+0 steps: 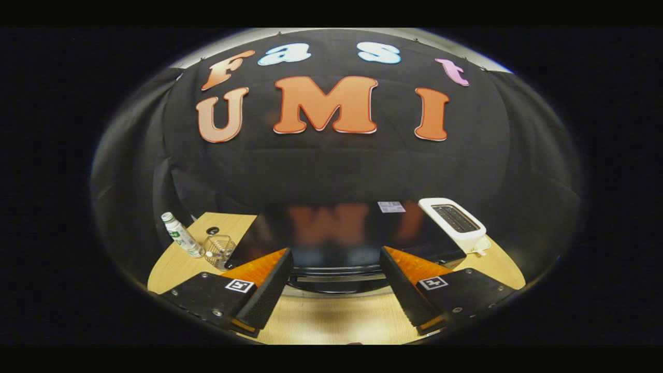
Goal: Open the toaster oven, put the food inside, and close the toaster oven door.
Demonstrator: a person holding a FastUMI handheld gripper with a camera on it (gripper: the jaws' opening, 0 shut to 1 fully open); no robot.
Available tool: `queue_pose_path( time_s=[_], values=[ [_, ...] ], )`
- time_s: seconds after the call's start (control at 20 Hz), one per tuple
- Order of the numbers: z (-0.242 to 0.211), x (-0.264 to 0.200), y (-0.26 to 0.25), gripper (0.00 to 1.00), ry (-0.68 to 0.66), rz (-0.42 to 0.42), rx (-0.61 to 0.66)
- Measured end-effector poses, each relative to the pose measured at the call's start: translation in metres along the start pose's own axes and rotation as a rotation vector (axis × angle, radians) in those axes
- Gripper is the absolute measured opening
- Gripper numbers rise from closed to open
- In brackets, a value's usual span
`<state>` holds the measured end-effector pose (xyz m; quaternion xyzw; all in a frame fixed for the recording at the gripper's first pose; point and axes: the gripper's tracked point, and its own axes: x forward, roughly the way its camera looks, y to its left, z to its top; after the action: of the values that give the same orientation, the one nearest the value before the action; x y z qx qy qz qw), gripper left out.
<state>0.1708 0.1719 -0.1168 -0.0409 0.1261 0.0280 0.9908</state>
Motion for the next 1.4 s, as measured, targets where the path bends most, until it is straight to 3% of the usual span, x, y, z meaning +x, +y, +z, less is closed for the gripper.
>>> queue_pose_path(
  time_s=[0.15, 0.3, 0.45, 0.8, 1.4],
  values=[
    [-0.026, 0.007, 0.0, 0.99, 0.061, 0.001, -0.012],
    [-0.004, 0.007, 0.004, 0.99, -0.019, 0.021, 0.043],
    [-0.011, 0.015, 0.0, 0.99, 0.016, -0.003, 0.005],
    [-0.032, -0.013, 0.011, 0.99, 0.014, 0.02, -0.035],
    [-0.125, -0.077, 0.007, 1.0, 0.137, 0.017, -0.021]
  ],
)
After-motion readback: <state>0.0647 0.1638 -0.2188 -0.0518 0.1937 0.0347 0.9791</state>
